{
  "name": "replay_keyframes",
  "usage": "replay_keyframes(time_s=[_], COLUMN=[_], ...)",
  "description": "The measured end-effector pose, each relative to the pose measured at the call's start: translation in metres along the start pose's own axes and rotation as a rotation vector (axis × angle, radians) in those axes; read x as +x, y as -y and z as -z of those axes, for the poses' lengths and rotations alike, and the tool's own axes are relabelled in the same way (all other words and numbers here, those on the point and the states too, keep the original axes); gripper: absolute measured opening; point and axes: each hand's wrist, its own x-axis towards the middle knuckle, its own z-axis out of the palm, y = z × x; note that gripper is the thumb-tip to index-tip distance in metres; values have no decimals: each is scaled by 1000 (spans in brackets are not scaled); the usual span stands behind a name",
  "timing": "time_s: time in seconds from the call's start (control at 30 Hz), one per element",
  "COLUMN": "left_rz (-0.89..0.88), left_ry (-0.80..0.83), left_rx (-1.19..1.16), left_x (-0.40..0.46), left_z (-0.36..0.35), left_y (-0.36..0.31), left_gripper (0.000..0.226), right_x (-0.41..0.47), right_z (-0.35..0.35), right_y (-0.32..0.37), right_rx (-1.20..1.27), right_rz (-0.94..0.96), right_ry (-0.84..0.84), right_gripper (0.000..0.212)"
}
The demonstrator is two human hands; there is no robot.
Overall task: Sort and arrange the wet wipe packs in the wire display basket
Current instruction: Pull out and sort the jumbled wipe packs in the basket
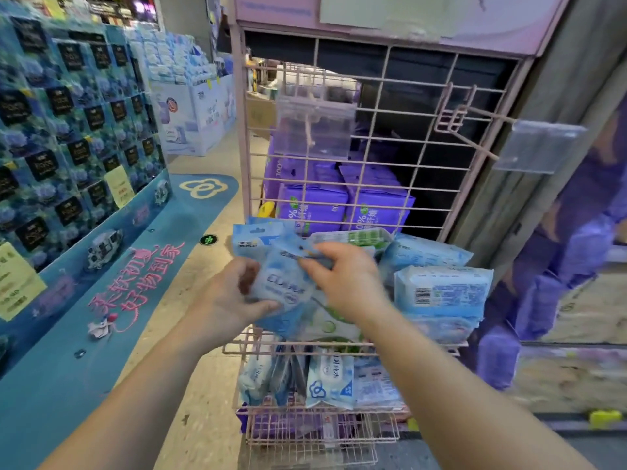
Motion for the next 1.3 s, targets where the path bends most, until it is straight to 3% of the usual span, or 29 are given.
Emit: replay_keyframes(time_s=[0.1,0.2,0.3,0.37,0.43,0.57,0.77,0.83,0.93,1.07,1.2,1.3], left_rz=[22,84,130,131,115,101,119,132,178,215,232,205], left_ry=[-163,-301,-304,-237,-189,-140,-225,-258,-200,-127,-343,-408], left_rx=[119,371,252,238,276,395,332,390,338,218,-128,-213], left_x=[9,18,24,26,28,29,27,24,21,24,20,15], left_z=[12,22,10,-2,-9,-11,-11,-14,-20,-17,-11,-12], left_y=[2,10,15,14,11,10,21,21,15,18,24,24], left_gripper=[54,31,19,14,15,24,74,75,52,30,31,29], right_x=[8,2,-14,-26,-33,-47,-77,-83,-84,-68,-50,-37], right_z=[-25,-32,-28,-26,-28,-32,-3,19,46,39,12,-2], right_y=[7,2,-16,-27,-37,-47,-70,-81,-88,-76,-59,-51], right_rx=[117,162,-212,-463,-509,-353,-326,-376,-377,-425,-526,-549], right_rz=[21,17,43,48,70,160,164,115,41,37,97,52], right_ry=[13,16,54,215,290,146,-140,-235,-282,-114,128,304], right_gripper=[21,51,59,55,50,41,27,22,18,31,57,64])
